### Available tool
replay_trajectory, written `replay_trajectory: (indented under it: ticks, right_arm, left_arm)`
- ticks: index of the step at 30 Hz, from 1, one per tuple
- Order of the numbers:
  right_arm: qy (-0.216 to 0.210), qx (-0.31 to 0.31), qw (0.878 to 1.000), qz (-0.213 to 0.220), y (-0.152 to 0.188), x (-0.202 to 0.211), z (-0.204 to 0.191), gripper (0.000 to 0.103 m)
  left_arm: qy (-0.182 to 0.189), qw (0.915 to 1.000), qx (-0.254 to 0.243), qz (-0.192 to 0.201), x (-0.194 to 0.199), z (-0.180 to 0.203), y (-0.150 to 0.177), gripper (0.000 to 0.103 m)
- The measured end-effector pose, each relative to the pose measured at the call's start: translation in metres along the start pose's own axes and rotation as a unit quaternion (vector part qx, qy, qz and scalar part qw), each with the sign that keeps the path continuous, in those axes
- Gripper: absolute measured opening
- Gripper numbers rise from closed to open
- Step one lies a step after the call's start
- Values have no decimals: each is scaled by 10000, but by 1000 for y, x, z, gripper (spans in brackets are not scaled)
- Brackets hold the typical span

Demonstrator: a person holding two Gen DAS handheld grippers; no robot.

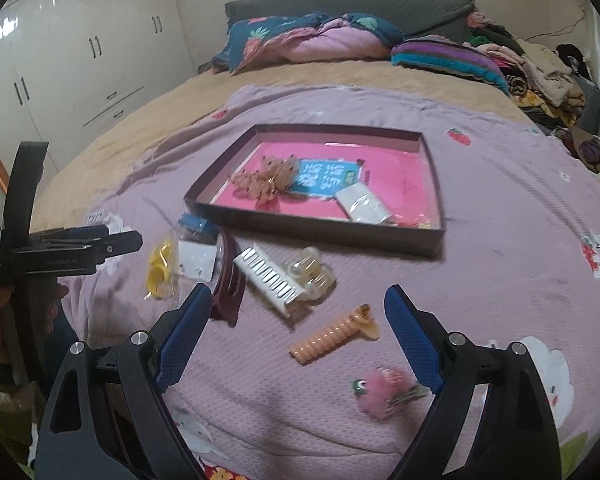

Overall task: Organize jewelry
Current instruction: 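Move both tools back toward the remaining jewelry, then grasp the white comb clip with the right gripper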

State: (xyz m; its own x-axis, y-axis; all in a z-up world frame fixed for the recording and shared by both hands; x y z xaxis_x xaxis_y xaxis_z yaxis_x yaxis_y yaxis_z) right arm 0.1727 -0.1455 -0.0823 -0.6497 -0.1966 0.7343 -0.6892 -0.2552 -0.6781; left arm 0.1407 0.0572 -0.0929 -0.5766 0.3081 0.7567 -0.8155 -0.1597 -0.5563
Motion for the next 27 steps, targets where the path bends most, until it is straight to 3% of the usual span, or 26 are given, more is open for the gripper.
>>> replay_trajectory:
  ticks: [4,13,22,25,27]
  right_arm:
    - [-100,77,9999,-106,6,-8,-8,86]
    - [-332,255,9984,-389,15,-33,-21,64]
    - [-329,503,9965,-587,20,-68,-32,46]
    - [-381,524,9959,-631,22,-71,-34,31]
    - [-545,531,9947,-696,25,-70,-40,27]
  left_arm:
    - [-6,9999,74,-75,-7,-4,6,93]
    - [-13,9996,120,-259,-27,-7,17,90]
    - [-40,9989,259,-377,-41,-14,20,74]
    - [-36,9987,334,-380,-45,-18,19,67]
    - [-58,9986,372,-369,-46,-22,17,61]
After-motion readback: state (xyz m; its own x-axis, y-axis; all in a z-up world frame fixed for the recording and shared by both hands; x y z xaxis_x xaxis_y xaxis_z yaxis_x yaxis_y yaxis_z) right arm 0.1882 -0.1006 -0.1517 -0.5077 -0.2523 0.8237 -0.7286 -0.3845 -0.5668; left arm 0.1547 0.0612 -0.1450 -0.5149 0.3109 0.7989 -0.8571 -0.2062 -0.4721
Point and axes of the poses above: each gripper's, at about its wrist camera, not at the fingertips, and x roughly against the way its jaws point, z to its right, y to its underside, the point moved 9 cm from there along -x, roughly the way its jaws point, and after that the axes turned 12 degrees about y, right-handed, at the moved point
